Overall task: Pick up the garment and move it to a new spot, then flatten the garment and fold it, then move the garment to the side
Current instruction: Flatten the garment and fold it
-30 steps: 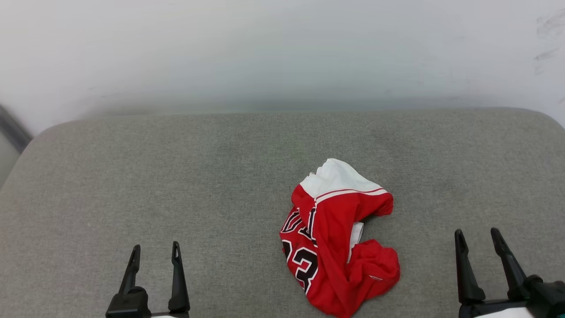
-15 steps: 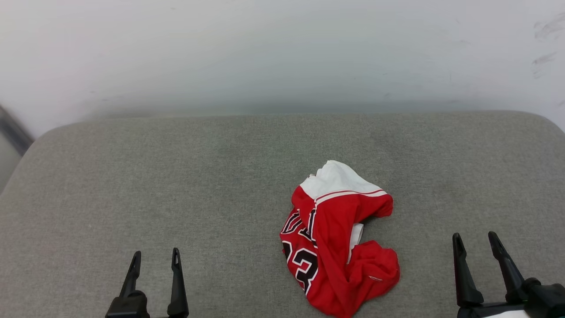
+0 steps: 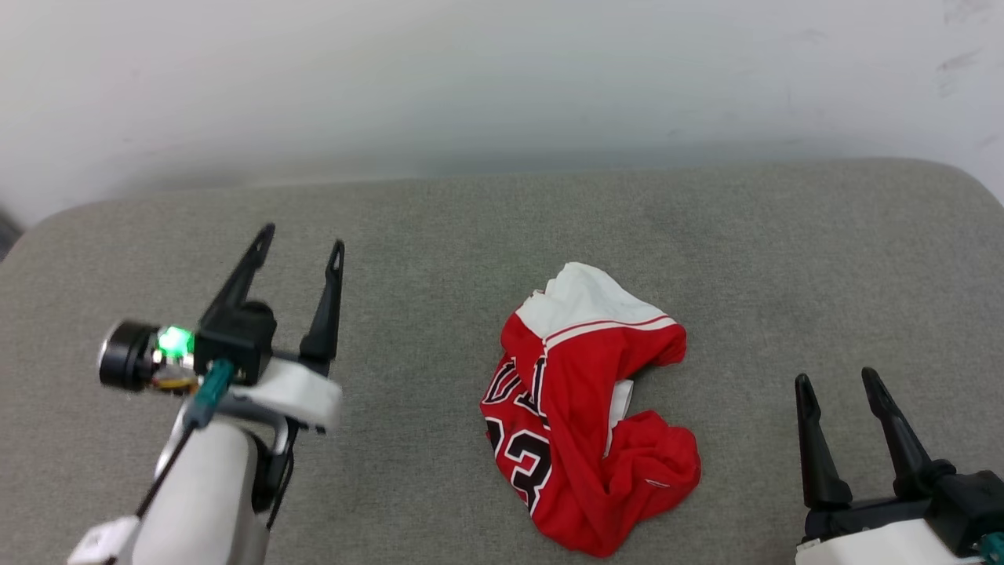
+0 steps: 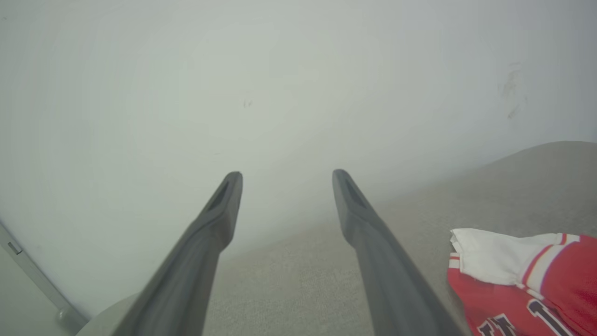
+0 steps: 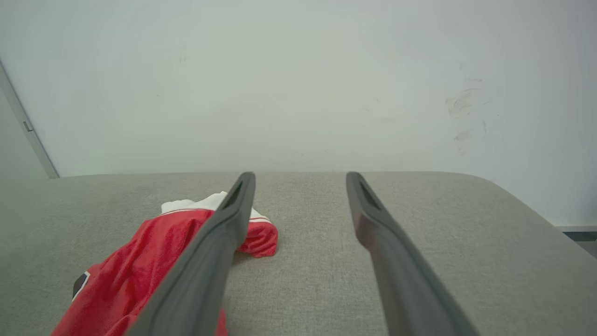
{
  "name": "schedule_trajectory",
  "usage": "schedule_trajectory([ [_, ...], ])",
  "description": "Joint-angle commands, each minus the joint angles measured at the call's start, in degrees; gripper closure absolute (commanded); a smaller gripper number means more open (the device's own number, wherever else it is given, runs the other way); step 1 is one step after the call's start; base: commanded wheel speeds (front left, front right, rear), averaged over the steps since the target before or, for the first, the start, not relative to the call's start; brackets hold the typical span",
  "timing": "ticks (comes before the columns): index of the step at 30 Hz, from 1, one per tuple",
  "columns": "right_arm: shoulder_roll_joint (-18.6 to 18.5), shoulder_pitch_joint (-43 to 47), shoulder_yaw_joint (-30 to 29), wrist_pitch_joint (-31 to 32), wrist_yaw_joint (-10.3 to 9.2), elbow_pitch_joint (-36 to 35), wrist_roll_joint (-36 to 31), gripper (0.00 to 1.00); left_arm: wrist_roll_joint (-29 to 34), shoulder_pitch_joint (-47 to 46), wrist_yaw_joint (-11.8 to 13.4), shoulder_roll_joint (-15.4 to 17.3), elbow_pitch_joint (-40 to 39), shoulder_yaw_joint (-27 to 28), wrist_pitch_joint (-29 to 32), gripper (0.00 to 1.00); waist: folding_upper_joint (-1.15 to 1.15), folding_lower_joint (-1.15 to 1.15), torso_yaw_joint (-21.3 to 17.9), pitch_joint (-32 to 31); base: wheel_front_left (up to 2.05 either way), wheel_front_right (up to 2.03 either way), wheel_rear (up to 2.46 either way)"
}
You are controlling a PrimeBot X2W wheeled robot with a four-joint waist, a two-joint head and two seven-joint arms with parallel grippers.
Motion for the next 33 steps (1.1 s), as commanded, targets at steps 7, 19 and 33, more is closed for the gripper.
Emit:
schedule_trajectory([
  [7, 0.1, -3.6, 0.1, -0.1, -0.02, -1.7, -0.8, 0.00, -0.8, -17.6, -3.2, 2.3, 6.2, -4.2, 5.1, 0.00, 0.00, 0.00, -2.3, 6.2, 0.00, 0.00, 0.00],
  [19, 0.1, -10.3, 1.0, -0.1, -0.03, -4.4, -0.9, 0.00, -18.5, -48.0, -4.0, 5.5, 15.4, -29.1, 24.9, 0.00, 0.00, 0.00, -5.5, 17.2, 0.00, 0.00, 0.00],
  [33, 0.1, -16.2, 2.0, -0.1, -0.02, -7.1, -0.5, 0.00, -49.7, -67.9, -4.0, 9.0, 15.4, -58.7, 59.2, 0.00, 0.00, 0.00, -9.4, 27.2, 0.00, 0.00, 0.00],
])
